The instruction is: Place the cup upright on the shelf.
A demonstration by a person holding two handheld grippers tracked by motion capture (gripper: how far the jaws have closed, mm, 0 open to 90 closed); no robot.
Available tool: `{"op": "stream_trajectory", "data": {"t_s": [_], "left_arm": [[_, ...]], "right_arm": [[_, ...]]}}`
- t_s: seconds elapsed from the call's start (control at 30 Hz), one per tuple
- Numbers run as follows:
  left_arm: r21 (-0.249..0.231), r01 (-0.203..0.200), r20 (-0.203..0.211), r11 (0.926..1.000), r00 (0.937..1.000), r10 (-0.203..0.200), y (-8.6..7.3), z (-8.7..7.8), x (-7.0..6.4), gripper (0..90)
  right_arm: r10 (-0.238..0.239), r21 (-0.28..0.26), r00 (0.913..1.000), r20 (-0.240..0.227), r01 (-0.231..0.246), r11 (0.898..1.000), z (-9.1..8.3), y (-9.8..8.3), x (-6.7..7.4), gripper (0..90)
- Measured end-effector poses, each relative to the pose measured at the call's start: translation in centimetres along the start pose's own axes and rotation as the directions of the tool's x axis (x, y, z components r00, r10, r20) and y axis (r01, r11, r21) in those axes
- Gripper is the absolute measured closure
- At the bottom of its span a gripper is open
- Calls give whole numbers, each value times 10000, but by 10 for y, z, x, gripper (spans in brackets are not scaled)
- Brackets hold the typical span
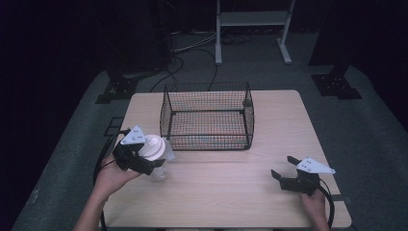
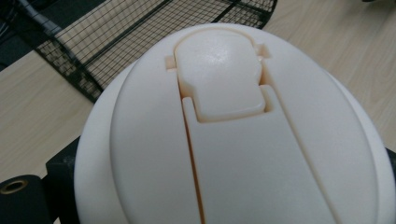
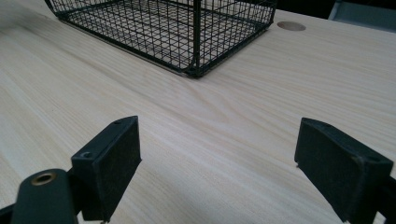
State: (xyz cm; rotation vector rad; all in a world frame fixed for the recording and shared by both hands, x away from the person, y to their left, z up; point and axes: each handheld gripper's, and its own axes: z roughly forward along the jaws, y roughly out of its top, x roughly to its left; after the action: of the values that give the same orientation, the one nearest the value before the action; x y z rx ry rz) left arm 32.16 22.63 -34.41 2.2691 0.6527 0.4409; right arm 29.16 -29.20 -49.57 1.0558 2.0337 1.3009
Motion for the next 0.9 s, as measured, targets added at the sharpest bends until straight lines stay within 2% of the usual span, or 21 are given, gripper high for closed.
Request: {"op": "stream_trajectory", "data": {"t_s": [0.2, 0.37, 0.63, 0.73, 0.8, 0.83, 0.87, 0.9], "left_arm": [[-50, -463, 372, 9989, 9982, 465, 23, 4, -7, 49], [-78, -651, 618, 9978, 9959, 654, 39, 6, -11, 49], [13, -1021, 803, 9948, 9916, 1016, 62, 10, -14, 49], [-9, -1223, 953, 9925, 9880, 1218, 78, 12, -16, 49], [-18, -1281, 996, 9918, 9868, 1276, 82, 13, -16, 49], [-32, -1364, 1111, 9906, 9845, 1359, 90, 15, -16, 49], [-32, -1364, 1111, 9906, 9845, 1359, 90, 15, -16, 49], [16, -1504, 1201, 9886, 9815, 1491, 98, 17, -16, 49]], "right_arm": [[27, -19, 10000, -3, -27, 10000, 0, 0, 0, 135], [23, -37, 10000, -15, -23, 10000, 0, 0, 0, 135], [46, -58, 10000, -13, -46, 10000, 0, 0, -1, 135], [48, -50, 10000, -8, -48, 10000, 0, 0, -1, 135], [51, -56, 10000, -9, -52, 10000, 0, 0, -1, 135], [80, -77, 10000, -9, -80, 9999, 0, 0, -1, 135], [80, -77, 10000, -9, -80, 9999, 0, 0, -1, 135], [73, -56, 10000, -5, -73, 10000, 0, 0, -1, 135]]}}
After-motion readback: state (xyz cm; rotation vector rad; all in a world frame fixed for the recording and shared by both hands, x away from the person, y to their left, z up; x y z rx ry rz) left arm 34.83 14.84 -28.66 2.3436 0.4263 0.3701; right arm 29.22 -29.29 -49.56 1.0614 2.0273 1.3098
